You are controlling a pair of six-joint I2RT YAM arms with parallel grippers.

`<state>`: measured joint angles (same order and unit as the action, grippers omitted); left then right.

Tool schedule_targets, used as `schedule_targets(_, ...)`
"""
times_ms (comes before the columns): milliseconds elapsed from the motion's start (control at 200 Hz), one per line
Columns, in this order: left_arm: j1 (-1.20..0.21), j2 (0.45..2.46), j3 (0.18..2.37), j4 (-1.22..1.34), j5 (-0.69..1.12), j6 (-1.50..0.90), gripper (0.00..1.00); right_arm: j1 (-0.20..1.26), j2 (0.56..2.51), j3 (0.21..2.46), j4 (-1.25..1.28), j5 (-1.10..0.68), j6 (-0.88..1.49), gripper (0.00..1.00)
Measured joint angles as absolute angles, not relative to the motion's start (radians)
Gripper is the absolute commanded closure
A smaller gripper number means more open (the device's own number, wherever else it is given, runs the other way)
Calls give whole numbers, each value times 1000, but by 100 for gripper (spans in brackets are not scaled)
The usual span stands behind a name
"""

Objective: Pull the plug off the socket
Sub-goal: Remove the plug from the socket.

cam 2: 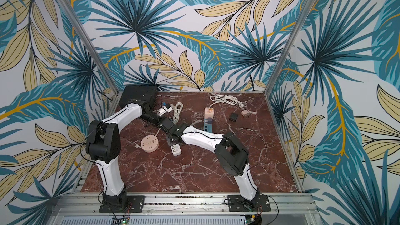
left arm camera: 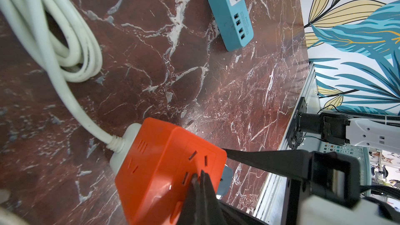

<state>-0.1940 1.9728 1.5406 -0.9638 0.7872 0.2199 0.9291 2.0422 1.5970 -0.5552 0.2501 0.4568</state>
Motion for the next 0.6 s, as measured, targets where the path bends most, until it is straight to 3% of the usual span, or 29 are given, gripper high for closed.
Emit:
schedule_targets(225,-194,1973,1538,-961,791,220,100,928,2043,1546,-480,250,451,58)
schedule_targets(601,-194,1973,1534,-955,794,220,100,932,2040,1524,-440,278,444,81)
